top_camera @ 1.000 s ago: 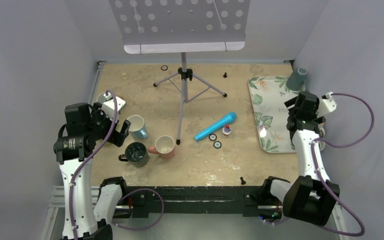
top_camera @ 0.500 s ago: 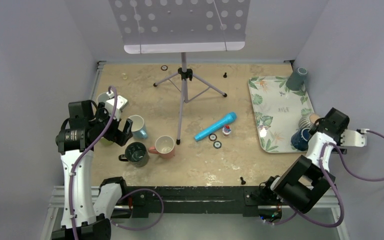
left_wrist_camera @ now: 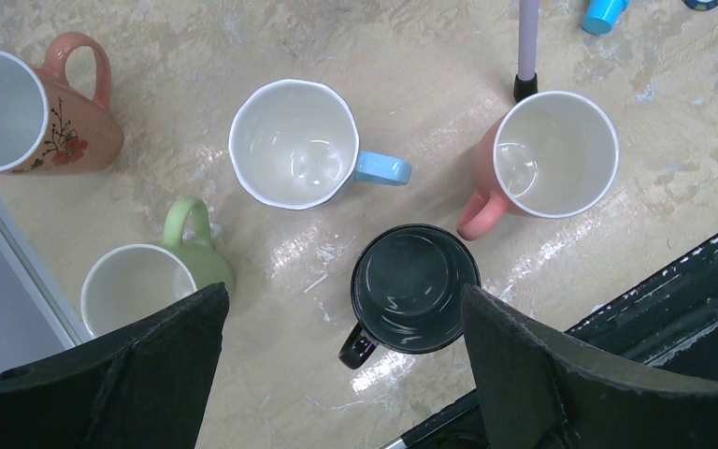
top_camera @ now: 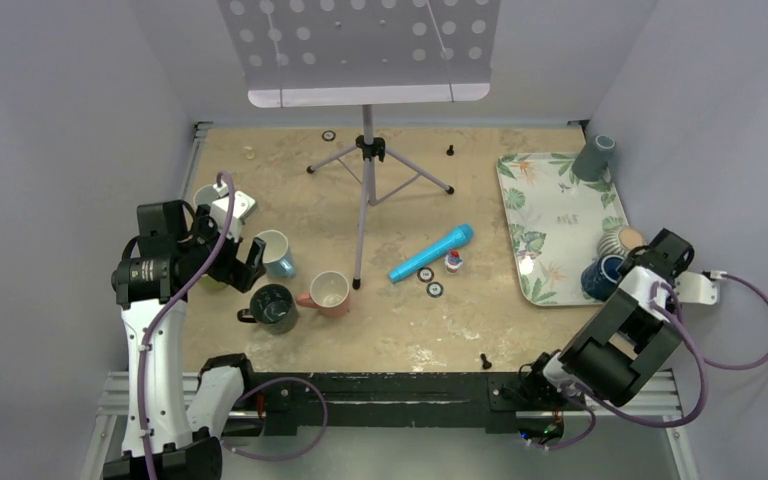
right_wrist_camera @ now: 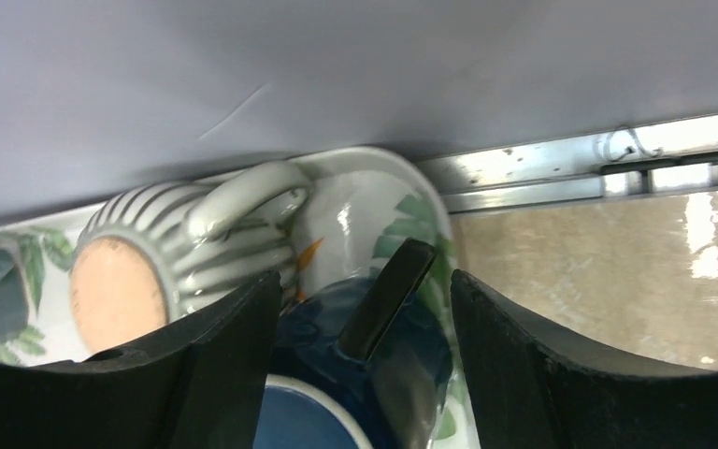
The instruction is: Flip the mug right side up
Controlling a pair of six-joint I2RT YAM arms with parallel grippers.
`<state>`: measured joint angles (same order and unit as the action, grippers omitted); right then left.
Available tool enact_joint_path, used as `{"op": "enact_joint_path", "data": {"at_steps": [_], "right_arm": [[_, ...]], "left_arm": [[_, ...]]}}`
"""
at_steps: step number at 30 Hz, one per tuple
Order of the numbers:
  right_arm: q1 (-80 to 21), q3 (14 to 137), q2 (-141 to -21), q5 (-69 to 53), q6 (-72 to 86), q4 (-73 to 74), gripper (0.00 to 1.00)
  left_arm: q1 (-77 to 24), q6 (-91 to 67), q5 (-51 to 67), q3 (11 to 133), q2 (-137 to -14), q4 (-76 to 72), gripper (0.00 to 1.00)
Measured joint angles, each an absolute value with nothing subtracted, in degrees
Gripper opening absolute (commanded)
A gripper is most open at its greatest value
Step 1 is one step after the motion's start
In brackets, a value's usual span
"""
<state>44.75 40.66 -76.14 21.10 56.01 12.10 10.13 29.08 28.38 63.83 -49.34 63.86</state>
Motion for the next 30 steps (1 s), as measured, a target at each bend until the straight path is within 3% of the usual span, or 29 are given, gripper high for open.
{"op": "enact_joint_path", "data": {"at_steps": [5, 14, 20, 24, 30], "right_arm": [[40.12, 40.07, -75.2, 20.05, 55.42, 9.82, 0.62], [32.42, 40.32, -78.19, 16.49, 54.81, 4.89, 0.63], [33.21, 40.77, -81.03, 12.12, 53.78, 2.72, 0.66], [34.54, 40.77, -80.84, 11.73, 53.32, 3.2, 0.57], [35.0, 40.75, -81.95, 8.75, 52.97, 1.8, 0.55]], "left_arm": [[10.13, 29.02, 28.38, 63.83, -48.64, 63.81, 0.97], [10.13, 29.04, 28.34, 63.83, -48.69, 63.66, 0.97], [10.13, 29.06, 28.34, 63.83, -49.19, 63.48, 0.97], [10.13, 29.06, 28.34, 63.83, -49.52, 63.48, 0.97], [10.13, 29.06, 28.36, 63.83, -49.54, 63.48, 0.97]]}}
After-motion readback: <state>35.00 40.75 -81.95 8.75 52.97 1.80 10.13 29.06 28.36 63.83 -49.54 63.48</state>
